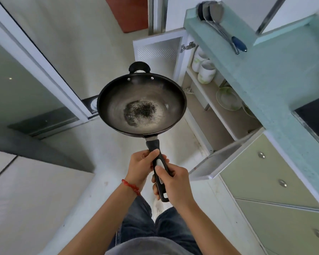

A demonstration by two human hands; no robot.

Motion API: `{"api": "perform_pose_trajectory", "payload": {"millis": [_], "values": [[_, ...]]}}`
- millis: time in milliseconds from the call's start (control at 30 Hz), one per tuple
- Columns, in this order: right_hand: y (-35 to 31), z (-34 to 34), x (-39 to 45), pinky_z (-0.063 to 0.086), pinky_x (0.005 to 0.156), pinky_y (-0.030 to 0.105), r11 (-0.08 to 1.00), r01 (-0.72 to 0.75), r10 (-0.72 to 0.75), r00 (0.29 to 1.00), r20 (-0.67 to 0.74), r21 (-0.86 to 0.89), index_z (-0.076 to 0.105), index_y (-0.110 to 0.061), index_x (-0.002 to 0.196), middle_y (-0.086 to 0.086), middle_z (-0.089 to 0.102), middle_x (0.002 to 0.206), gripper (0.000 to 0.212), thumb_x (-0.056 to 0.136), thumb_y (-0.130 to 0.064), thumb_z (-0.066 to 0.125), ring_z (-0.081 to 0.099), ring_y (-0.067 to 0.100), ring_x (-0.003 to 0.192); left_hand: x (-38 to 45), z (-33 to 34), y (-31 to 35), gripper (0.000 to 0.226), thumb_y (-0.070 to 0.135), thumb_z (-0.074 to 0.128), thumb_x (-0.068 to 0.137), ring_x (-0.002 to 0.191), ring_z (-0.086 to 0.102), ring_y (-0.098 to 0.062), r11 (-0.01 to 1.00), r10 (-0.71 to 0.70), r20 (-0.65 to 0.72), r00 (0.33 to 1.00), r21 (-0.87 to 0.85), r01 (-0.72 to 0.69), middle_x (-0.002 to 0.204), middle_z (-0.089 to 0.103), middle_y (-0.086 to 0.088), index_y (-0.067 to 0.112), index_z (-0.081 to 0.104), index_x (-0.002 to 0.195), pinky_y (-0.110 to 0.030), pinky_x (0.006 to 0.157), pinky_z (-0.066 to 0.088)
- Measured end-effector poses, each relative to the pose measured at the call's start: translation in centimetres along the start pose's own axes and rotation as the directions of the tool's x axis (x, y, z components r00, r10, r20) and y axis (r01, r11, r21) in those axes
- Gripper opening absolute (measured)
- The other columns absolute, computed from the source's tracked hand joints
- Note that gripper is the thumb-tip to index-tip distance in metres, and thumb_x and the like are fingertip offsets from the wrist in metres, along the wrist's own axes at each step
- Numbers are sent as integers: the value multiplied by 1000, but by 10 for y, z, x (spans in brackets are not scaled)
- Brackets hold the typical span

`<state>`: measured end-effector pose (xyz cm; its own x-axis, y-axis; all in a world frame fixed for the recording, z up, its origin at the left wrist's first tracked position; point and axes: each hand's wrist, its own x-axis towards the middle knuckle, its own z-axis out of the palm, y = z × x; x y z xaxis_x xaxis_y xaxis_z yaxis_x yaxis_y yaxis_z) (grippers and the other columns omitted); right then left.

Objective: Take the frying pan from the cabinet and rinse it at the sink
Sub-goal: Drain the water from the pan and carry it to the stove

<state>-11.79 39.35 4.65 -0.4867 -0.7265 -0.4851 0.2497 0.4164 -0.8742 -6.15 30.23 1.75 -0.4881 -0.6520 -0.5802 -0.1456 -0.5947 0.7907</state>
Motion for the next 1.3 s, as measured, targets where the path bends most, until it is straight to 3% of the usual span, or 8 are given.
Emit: {"api": "perform_pose_trajectory", "payload": {"millis": [367,467,600,800,900,1000,1300], "values": [[-46,20,55,45,38,29,960,60,30,949,-315,274,53,0,66,16,56,58,27,91,-9,50,50,26,39,78,16,71,25,8,50,88,70,69,-25,980,-44,310,950,198,-19,63,71,-7,-1,65,71,-30,67,55],[-53,20,61,43,37,29,945,124,11,914,-405,304,50,-2,60,15,56,57,32,91,-7,49,50,27,39,90,28,83,23,6,51,87,66,69,-25,973,-67,371,926,229,-21,60,70,-8,-2,65,70,-31,67,57],[-61,16,65,42,38,26,928,179,16,858,-514,327,52,10,69,16,55,59,29,91,-7,49,50,23,37,97,45,92,24,7,52,87,60,69,-21,956,-95,470,877,290,-52,58,69,-7,-4,64,69,-28,60,56],[-68,6,63,41,37,29,902,258,31,761,-648,346,51,13,71,14,55,59,29,92,-7,49,49,24,38,102,79,98,25,8,52,87,65,69,-25,921,-144,583,800,375,-107,61,69,-8,-1,65,68,-31,64,56],[-72,-8,64,40,37,31,892,278,54,718,-694,357,51,13,71,11,56,57,28,91,-6,49,49,24,37,105,100,98,28,7,52,87,69,68,-29,920,-162,622,766,375,-110,60,69,-8,4,66,63,-35,69,57],[-75,-28,67,39,35,27,885,293,65,690,-721,360,53,11,69,8,55,53,28,91,-5,48,47,21,34,109,125,96,26,5,51,87,66,68,-27,925,-185,646,741,370,-91,59,68,-7,1,64,66,-33,65,58],[-79,-115,96,38,36,30,880,332,43,658,-752,340,53,12,69,11,55,54,28,91,-6,49,47,25,37,140,215,94,21,7,50,88,61,68,-21,924,-207,694,690,371,-96,59,68,-6,-3,60,73,-31,62,57]]}}
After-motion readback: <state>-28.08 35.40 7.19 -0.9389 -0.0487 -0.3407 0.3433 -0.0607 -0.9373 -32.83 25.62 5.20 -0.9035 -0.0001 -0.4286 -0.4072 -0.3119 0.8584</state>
